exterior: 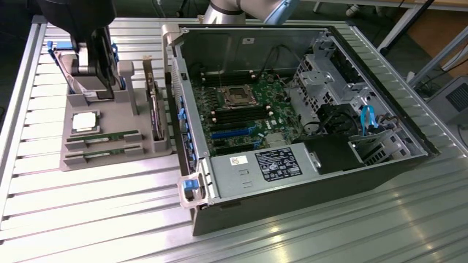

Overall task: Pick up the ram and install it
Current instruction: 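Pick up the ram and move it above insertion slot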

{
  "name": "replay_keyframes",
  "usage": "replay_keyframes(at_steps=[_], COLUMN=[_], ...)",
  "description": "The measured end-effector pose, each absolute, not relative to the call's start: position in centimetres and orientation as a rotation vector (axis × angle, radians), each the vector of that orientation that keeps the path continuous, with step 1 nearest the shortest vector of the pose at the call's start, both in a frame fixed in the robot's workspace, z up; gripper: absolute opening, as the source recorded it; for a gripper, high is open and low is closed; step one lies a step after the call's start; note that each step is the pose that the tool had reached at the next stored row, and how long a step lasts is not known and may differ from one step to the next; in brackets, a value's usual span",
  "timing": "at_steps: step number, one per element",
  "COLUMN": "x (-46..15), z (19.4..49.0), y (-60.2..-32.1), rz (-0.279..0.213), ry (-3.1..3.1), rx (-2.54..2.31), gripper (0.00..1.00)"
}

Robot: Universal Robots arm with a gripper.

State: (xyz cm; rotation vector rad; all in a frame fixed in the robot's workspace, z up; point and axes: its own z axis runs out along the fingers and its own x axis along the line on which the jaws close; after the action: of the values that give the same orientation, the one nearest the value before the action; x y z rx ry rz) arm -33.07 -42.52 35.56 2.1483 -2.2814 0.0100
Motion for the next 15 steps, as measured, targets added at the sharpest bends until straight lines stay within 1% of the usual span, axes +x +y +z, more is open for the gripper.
replay_keyframes(at_steps=[15], x=[-33.09], z=[34.82], y=[-42.52], rz=[0.010], ry=[-2.281], rx=[2.148], gripper=[0.36])
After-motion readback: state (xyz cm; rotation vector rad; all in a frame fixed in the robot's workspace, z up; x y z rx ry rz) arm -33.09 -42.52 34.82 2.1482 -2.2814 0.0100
